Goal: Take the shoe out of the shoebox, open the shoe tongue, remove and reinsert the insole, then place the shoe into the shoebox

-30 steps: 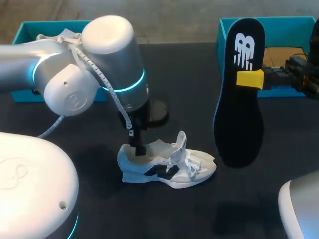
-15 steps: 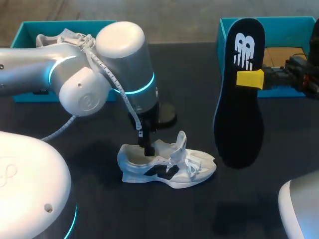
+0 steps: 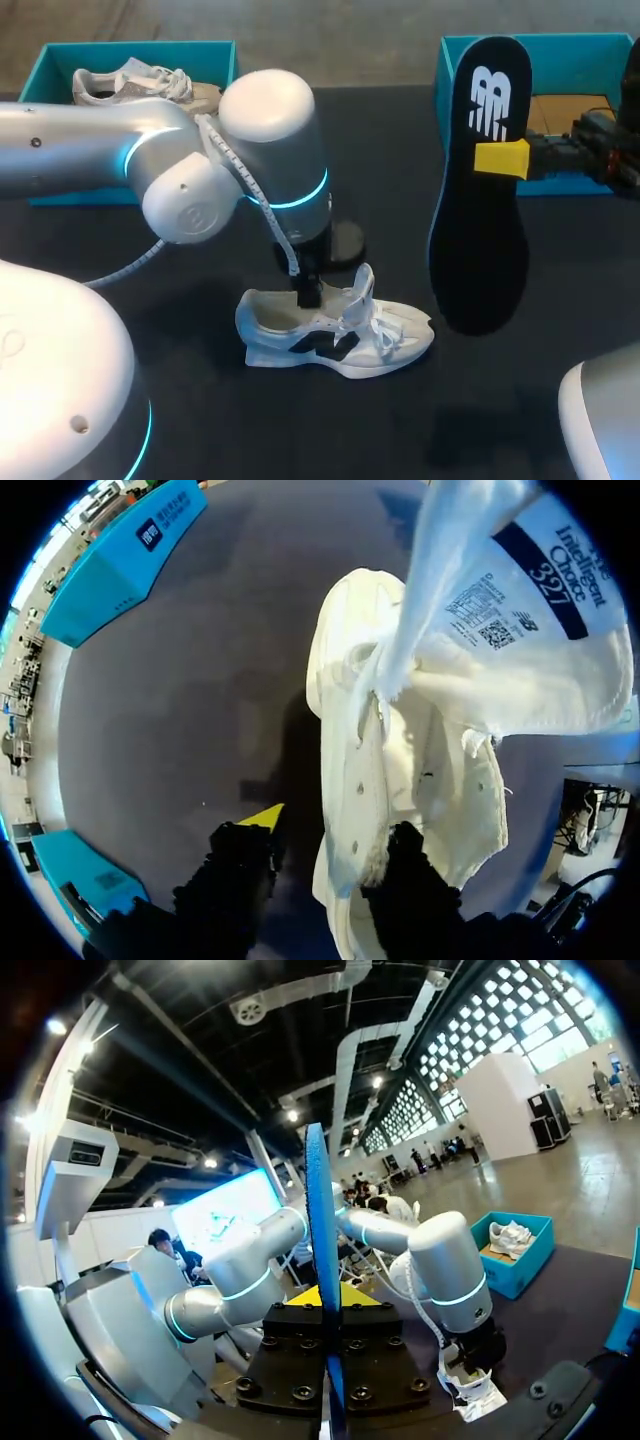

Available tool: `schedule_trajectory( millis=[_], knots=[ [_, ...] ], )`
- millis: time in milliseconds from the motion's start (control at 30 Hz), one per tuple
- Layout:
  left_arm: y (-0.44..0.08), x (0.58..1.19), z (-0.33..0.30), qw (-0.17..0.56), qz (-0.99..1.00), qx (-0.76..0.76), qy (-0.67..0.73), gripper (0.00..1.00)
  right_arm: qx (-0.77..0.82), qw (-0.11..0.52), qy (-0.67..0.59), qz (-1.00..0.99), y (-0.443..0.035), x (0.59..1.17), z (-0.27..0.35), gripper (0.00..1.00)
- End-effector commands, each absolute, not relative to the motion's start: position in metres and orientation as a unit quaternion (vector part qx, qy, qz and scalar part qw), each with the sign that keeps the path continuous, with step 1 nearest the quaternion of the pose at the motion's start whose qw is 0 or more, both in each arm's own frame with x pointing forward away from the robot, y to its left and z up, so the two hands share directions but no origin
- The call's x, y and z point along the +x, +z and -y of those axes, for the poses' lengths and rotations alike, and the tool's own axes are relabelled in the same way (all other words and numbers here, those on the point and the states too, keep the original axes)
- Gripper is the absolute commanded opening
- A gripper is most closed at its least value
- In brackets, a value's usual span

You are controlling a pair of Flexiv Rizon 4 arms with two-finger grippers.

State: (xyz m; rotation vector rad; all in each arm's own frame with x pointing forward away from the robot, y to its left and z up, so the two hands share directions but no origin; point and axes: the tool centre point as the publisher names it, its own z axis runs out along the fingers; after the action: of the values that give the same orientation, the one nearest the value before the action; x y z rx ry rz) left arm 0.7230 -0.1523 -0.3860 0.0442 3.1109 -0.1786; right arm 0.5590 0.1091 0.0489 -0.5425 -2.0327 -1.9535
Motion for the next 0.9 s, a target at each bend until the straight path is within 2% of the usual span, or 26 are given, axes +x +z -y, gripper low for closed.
schedule_trajectory(
  millis=[33,467,733,900],
  knots=[
    [-0.389,0.723,0.154,0.009,-0.998,0.015,-0.059,0.00,-0.188,0.135,-0.673,0.703,0.051,0.560,-0.113,0.00],
    [-0.368,0.722,0.144,0.006,-0.997,0.051,-0.065,0.00,-0.188,0.135,-0.673,0.703,0.051,0.560,-0.113,0.00],
    [-0.340,0.726,0.136,0.004,-0.987,0.152,-0.057,0.00,-0.188,0.135,-0.673,0.703,0.051,0.560,-0.113,0.00],
    [-0.323,0.731,0.132,-0.002,-0.964,0.264,-0.041,0.00,-0.188,0.135,-0.673,0.703,0.051,0.560,-0.113,0.00]
  ],
)
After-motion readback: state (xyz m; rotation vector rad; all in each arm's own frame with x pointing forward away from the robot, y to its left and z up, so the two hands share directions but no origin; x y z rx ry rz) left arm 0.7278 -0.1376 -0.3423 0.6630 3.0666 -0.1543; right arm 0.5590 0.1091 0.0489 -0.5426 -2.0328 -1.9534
